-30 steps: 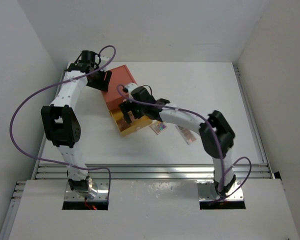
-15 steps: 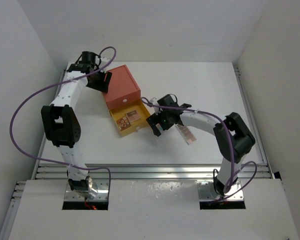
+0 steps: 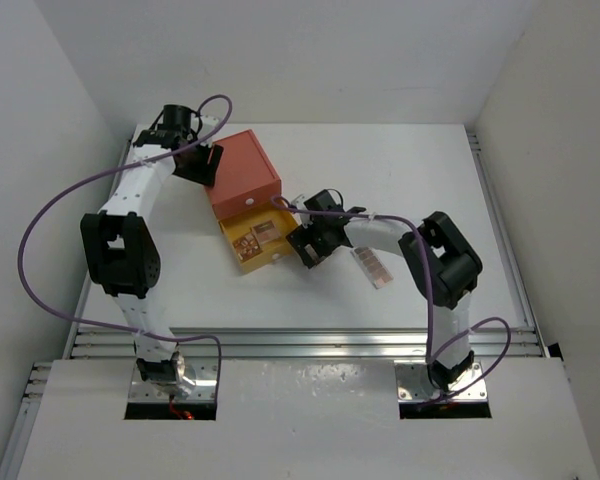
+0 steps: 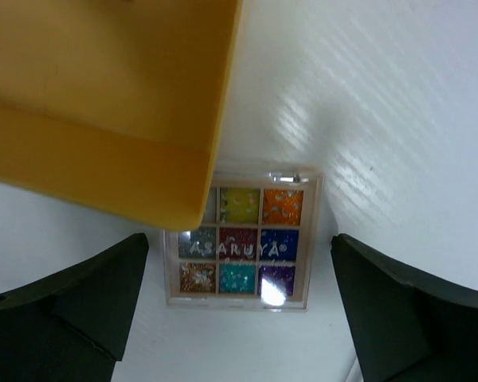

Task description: Organize the makeup

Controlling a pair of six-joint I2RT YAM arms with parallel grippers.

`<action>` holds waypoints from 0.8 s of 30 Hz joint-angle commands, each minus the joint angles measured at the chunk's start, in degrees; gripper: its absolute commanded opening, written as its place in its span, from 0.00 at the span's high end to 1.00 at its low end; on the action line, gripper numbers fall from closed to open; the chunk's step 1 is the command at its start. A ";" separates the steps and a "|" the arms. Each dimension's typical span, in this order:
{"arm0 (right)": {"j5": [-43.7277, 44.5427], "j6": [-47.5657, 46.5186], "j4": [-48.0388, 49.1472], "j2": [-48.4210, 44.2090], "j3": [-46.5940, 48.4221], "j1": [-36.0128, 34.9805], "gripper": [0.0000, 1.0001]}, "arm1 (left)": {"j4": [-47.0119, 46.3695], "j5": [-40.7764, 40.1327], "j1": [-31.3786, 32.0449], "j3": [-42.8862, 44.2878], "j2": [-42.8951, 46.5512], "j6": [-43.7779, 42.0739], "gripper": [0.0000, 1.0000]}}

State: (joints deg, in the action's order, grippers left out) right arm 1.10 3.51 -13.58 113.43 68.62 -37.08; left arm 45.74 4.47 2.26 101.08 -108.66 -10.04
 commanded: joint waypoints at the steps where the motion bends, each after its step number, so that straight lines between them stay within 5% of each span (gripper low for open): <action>1: 3.03 0.53 -0.56 3.03 1.34 0.26 0.07 | 0.76 -1.66 -0.15 -0.88 3.11 -0.42 0.32; 11: 1.98 1.94 0.05 -6.00 -8.40 0.52 0.66 | 0.76 -1.66 -0.68 -0.88 3.63 -0.42 0.32; 14: 1.62 2.03 -1.79 -10.32 -10.26 -0.09 0.77 | 0.76 -0.95 -0.68 -0.88 3.63 -0.42 0.32; 20: 1.02 0.80 2.31 -22.19 -12.02 -4.92 0.77 | 0.76 0.19 -0.68 0.35 1.87 -0.42 0.32; 24: -0.75 5.26 6.90 -21.68 -3.01 -5.63 0.78 | 0.76 0.80 -0.68 0.88 0.74 -0.42 0.32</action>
State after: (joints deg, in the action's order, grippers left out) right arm 1.83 5.61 -13.45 91.83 58.04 -42.39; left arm 45.89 4.29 2.15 100.53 -108.09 -10.07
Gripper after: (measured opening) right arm 0.697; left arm 0.680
